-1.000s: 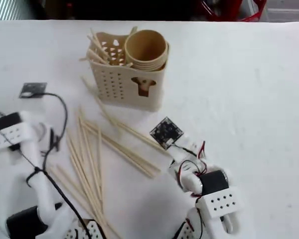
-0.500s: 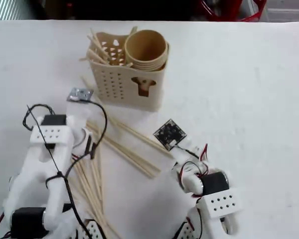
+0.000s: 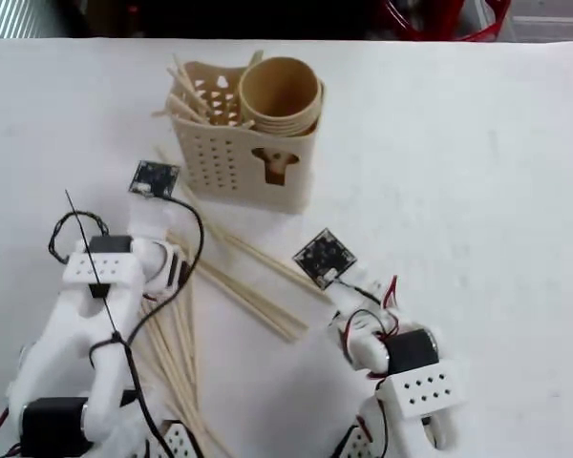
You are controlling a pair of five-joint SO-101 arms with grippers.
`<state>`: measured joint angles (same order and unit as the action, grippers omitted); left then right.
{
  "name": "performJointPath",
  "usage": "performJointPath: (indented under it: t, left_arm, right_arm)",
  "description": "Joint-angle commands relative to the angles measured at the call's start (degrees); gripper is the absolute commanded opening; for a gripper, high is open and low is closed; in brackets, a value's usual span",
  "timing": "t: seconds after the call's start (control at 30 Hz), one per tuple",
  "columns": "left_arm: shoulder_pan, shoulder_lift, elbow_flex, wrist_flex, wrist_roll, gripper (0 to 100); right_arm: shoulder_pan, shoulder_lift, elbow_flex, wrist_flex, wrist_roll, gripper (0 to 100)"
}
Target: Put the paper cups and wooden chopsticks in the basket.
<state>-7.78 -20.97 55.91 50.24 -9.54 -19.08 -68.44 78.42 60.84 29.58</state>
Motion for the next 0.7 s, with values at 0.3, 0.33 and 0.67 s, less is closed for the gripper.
performJointPath:
  t: [0.3, 0.33, 0.67]
  left_arm:
    - [4.97, 2.15, -1.67, -1.85, 5.01, 19]
    - [4.79, 3.82, -1.93, -2.02, 5.01, 17]
    - [1.89, 16.31, -11.60, 4.22, 7.12, 15]
  right_arm:
    - [0.22, -0.66, -0.26, -1.01, 0.18, 7.7]
    - [0.22, -0.66, -0.26, -1.01, 0.18, 7.7]
    - [0.22, -0.66, -0.26, -1.01, 0.18, 7.7]
